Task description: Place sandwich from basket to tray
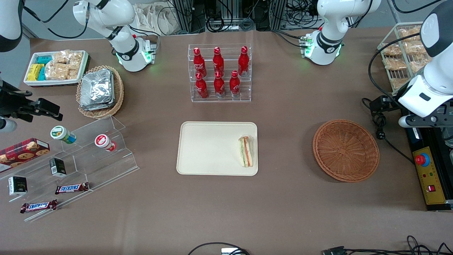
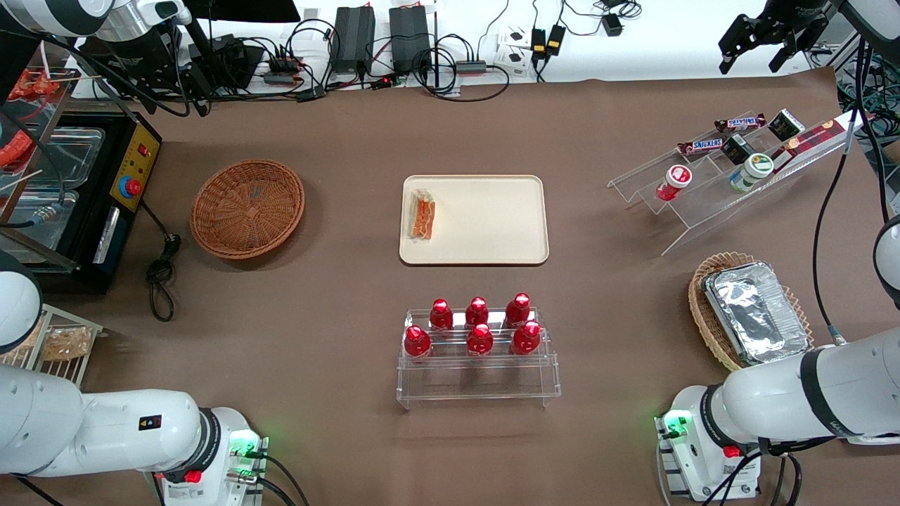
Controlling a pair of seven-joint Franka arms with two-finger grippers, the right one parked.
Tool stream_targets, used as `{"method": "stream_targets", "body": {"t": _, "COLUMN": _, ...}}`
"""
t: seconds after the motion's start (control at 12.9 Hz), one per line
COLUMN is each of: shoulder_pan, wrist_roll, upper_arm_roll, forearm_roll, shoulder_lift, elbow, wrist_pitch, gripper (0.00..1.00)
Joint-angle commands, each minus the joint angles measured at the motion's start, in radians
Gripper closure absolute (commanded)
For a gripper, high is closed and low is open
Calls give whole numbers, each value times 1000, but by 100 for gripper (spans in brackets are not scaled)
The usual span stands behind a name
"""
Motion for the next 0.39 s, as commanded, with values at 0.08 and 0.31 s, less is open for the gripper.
{"method": "stream_targets", "body": {"t": 0.08, "shoulder_pan": -3, "wrist_roll": 10, "upper_arm_roll": 6, "forearm_roll": -6, "shoulder_lift": -13, "elbow": -8, "wrist_pitch": -2, "gripper": 0}}
{"method": "stream_targets", "body": {"t": 0.31, "shoulder_pan": -2, "wrist_roll": 10, "upper_arm_roll": 6, "forearm_roll": -9, "shoulder_lift": -11, "elbow": -6, "wrist_pitch": -1, "gripper": 0}}
